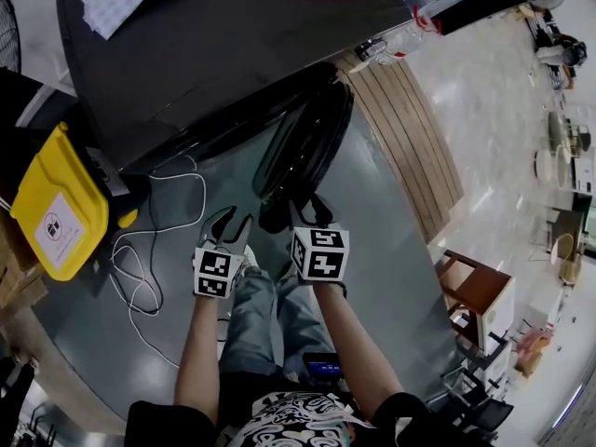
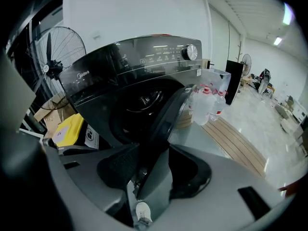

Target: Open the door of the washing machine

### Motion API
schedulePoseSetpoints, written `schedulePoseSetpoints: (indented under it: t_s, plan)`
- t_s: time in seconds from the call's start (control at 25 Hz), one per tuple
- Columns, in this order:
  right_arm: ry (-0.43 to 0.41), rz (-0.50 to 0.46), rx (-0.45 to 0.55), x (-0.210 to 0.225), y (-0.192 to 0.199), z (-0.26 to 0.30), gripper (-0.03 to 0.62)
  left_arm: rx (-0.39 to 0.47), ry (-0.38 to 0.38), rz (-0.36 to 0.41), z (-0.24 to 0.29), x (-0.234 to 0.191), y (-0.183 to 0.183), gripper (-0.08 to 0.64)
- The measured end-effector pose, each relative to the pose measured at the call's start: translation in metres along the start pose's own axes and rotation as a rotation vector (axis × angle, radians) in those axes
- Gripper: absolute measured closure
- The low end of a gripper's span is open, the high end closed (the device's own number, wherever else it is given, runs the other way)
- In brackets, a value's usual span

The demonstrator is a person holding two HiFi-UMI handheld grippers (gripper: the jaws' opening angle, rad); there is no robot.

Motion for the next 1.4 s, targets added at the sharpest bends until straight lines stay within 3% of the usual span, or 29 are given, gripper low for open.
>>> schedulePoseSetpoints:
  t_s: [0.28, 0.48, 0.8, 1.08, 1.4]
  plan:
    - [0.056, 0.01, -0.024, 0.027, 0.017, -0.022, 0.418, 0.054, -0.012, -0.106, 0.004, -0.004, -0.01, 0.423]
    - [0.081, 0.038, -0.032, 0.047, 0.026, -0.036, 0.436, 0.037, -0.016, -0.168, 0.009, -0.01, -0.009, 0.425]
    - [0.211, 0.036, -0.001, 0.08, 0.043, -0.065, 0.449, 0.026, -0.005, -0.202, 0.013, -0.008, 0.008, 0.431]
    - [0.303, 0.016, 0.028, 0.119, 0.05, -0.087, 0.446, 0.014, 0.011, -0.17, 0.014, -0.002, 0.022, 0.448]
    - [0.47, 0.141, 0.097, 0.169, 0.055, -0.104, 0.461, 0.075, -0.012, -0.169, 0.015, -0.006, 0.008, 0.479]
Point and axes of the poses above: the fingertips, and each gripper's own axes: z forward along the fingers, x to its right, y out of its underside, the point moved 8 cm from there along -z, backward along the fingers, and after that the axes turned 12 degrees about -y, right-handed, at the moved point
